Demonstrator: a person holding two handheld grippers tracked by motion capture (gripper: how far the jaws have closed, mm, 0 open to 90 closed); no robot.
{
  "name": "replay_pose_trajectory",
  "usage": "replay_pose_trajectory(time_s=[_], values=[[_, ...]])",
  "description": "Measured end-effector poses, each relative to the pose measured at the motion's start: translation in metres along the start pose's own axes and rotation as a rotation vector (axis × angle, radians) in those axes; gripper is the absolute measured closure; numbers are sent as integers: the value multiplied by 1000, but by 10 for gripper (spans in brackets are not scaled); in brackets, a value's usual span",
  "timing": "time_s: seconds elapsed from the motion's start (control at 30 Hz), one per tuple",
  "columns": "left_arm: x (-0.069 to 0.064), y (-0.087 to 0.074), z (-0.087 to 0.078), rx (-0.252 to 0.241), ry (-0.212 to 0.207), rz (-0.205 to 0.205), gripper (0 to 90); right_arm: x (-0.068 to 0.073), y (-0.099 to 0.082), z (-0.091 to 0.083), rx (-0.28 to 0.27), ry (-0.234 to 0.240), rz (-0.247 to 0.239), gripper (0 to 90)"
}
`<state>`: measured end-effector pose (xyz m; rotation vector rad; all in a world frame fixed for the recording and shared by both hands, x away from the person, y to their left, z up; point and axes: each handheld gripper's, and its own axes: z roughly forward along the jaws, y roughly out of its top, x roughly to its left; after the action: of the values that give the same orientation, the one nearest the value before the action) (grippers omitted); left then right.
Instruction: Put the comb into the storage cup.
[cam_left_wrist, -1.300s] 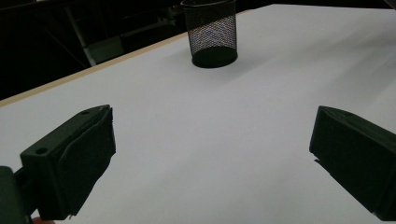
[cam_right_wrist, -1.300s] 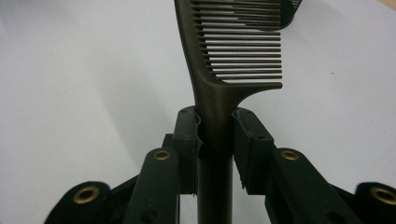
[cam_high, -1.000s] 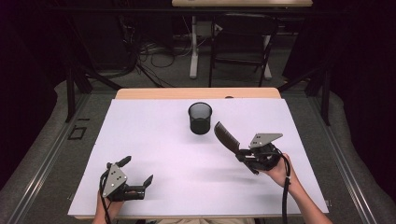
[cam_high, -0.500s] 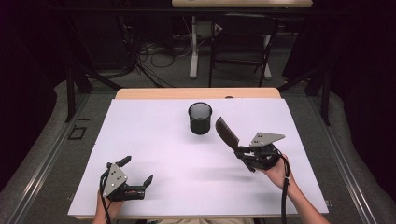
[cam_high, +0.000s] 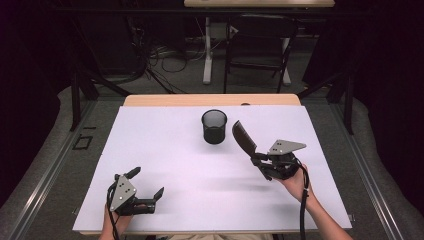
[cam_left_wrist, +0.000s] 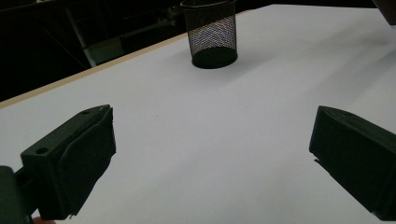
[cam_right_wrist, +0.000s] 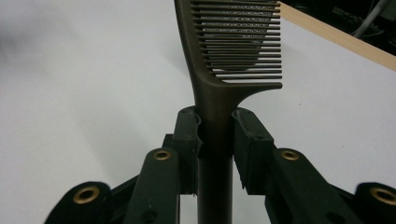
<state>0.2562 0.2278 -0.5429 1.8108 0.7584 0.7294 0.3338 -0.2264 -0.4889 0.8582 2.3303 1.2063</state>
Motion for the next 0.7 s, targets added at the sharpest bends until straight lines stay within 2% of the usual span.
replay_pose_trajectory(time_s=[0.43, 0.7], values=[[0, 0, 0, 1, 0, 0, 5, 0, 2, 5, -32, -13, 2, 725], [0, 0, 0, -2, 1, 3, 5, -1, 7, 5, -84, -45, 4, 725]])
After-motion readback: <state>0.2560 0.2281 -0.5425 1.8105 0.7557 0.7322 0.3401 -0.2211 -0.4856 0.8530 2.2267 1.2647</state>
